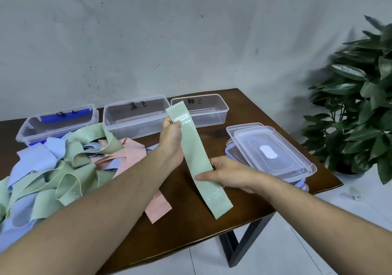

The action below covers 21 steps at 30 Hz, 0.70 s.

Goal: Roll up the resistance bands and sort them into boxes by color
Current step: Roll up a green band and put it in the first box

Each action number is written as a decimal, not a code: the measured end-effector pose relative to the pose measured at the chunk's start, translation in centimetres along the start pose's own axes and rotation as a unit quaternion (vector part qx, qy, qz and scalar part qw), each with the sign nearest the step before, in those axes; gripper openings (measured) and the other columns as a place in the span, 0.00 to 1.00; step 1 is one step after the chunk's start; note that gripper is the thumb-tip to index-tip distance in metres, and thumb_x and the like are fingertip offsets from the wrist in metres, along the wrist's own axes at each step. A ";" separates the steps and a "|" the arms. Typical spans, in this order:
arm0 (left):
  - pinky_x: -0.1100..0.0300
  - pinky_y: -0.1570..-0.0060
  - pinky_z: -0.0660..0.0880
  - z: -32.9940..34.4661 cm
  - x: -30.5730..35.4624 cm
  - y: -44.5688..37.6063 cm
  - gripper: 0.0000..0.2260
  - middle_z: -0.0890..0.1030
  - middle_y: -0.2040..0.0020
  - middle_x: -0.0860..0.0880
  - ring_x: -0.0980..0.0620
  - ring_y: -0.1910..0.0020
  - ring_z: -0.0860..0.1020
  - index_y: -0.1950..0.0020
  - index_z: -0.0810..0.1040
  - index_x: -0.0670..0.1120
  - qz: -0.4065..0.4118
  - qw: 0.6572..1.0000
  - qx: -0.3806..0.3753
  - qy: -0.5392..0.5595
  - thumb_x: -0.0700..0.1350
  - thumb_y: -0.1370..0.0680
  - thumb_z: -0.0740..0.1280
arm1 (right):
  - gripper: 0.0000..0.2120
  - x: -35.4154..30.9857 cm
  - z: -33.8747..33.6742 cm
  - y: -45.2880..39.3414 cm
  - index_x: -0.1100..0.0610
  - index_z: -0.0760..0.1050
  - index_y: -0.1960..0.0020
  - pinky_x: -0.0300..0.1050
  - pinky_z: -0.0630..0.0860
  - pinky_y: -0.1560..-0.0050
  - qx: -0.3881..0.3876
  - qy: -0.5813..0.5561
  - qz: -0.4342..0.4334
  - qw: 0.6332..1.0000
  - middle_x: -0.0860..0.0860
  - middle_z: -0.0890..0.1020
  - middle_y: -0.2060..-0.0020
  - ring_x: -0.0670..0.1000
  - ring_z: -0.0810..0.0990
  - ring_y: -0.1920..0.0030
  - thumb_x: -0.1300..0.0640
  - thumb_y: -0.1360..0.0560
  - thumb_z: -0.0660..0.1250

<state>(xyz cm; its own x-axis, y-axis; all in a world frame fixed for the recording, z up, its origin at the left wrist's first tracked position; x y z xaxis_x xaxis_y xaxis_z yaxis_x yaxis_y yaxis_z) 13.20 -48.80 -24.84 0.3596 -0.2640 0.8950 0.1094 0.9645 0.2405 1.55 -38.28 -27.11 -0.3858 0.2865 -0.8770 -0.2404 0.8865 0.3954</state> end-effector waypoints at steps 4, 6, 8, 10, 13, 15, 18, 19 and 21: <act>0.52 0.56 0.77 0.4 -0.9 -1.1 0.10 0.79 0.52 0.46 0.49 0.57 0.78 0.36 0.70 0.50 -0.006 1.000 0.004 -0.020 0.43 0.16 0.58 | 0.12 0.8 -1.1 -0.2 0.51 0.80 0.43 0.36 0.80 0.57 0.025 0.016 0.018 0.999 0.45 0.85 0.49 0.44 0.85 0.52 0.47 0.23 0.71; 0.53 0.56 0.77 0.5 -1.2 -1.8 0.11 0.80 0.50 0.46 0.49 0.55 0.79 0.34 0.71 0.49 0.000 0.999 0.014 -0.035 0.42 0.16 0.58 | 0.13 1.3 -1.6 -0.4 0.53 0.80 0.40 0.38 0.82 0.56 0.034 0.021 0.022 0.999 0.47 0.85 0.47 0.45 0.85 0.50 0.48 0.22 0.69; 0.55 0.58 0.77 0.5 -1.5 -2.5 0.12 0.80 0.47 0.46 0.49 0.53 0.79 0.33 0.71 0.49 0.002 0.997 0.032 -0.066 0.42 0.17 0.59 | 0.14 1.9 -1.7 -0.4 0.54 0.77 0.37 0.38 0.82 0.58 0.025 0.050 0.035 0.998 0.48 0.84 0.44 0.46 0.85 0.50 0.50 0.20 0.67; 0.57 0.59 0.76 0.3 -1.9 -3.0 0.10 0.81 0.46 0.46 0.50 0.52 0.80 0.35 0.72 0.49 -0.003 0.995 0.042 -0.092 0.43 0.17 0.60 | 0.13 2.4 -1.7 -0.4 0.54 0.75 0.37 0.38 0.82 0.63 0.028 0.124 0.042 0.991 0.50 0.84 0.45 0.45 0.85 0.56 0.51 0.20 0.67; 0.58 0.56 0.77 0.1 -2.6 -3.6 0.11 0.82 0.44 0.46 0.50 0.48 0.81 0.35 0.74 0.49 -0.019 0.993 0.035 -0.115 0.43 0.17 0.61 | 0.14 2.6 -2.5 -0.1 0.48 0.72 0.38 0.37 0.78 0.70 0.086 0.278 0.041 0.956 0.45 0.80 0.49 0.45 0.81 0.62 0.46 0.21 0.68; 0.56 0.49 0.78 0.2 -3.0 -4.0 0.15 0.81 0.40 0.47 0.50 0.44 0.80 0.31 0.72 0.49 -0.023 0.992 0.002 -0.126 0.41 0.18 0.63 | 0.18 2.7 -2.9 0.0 0.46 0.68 0.36 0.36 0.76 0.71 0.111 0.317 0.041 0.941 0.41 0.76 0.52 0.45 0.80 0.59 0.44 0.22 0.68; 0.52 0.34 0.72 -0.2 -3.7 -4.3 0.24 0.74 0.31 0.49 0.51 0.35 0.75 0.23 0.62 0.50 -0.026 0.990 -0.028 -0.136 0.39 0.17 0.62 | 0.23 3.2 -3.1 -0.2 0.44 0.63 0.35 0.34 0.77 0.71 0.123 0.290 0.037 0.948 0.40 0.74 0.56 0.47 0.81 0.62 0.46 0.24 0.71; 0.51 0.31 0.70 -0.4 -3.7 -4.2 0.24 0.72 0.30 0.50 0.51 0.33 0.73 0.22 0.61 0.51 -0.019 0.989 -0.036 -0.145 0.39 0.17 0.62 | 0.24 3.3 -3.2 -0.2 0.44 0.62 0.35 0.34 0.77 0.71 0.126 0.288 0.032 0.949 0.41 0.74 0.56 0.47 0.81 0.62 0.46 0.24 0.71; 0.52 0.30 0.68 -0.7 -3.4 -3.4 0.23 0.71 0.31 0.54 0.53 0.32 0.71 0.24 0.65 0.52 0.013 0.981 -0.042 -0.190 0.39 0.18 0.63 | 0.22 3.4 -3.1 0.0 0.43 0.63 0.35 0.33 0.77 0.70 0.124 0.292 0.013 0.948 0.43 0.75 0.55 0.48 0.81 0.59 0.46 0.23 0.70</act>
<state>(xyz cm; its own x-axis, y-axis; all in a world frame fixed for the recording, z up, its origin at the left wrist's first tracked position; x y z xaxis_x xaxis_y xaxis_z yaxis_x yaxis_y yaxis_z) 12.22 -51.21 -28.94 -0.0068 -0.2011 0.9795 0.1872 0.9620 0.1988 -2.57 -38.40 -29.26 -0.8333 0.1238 -0.5388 -0.0349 0.9609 0.2748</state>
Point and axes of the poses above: each hand's wrist, its own y-axis away from the middle knuckle, its own z-axis out of the palm, x = y × z, the point moved 7 cm from there along -y, towards the middle knuckle
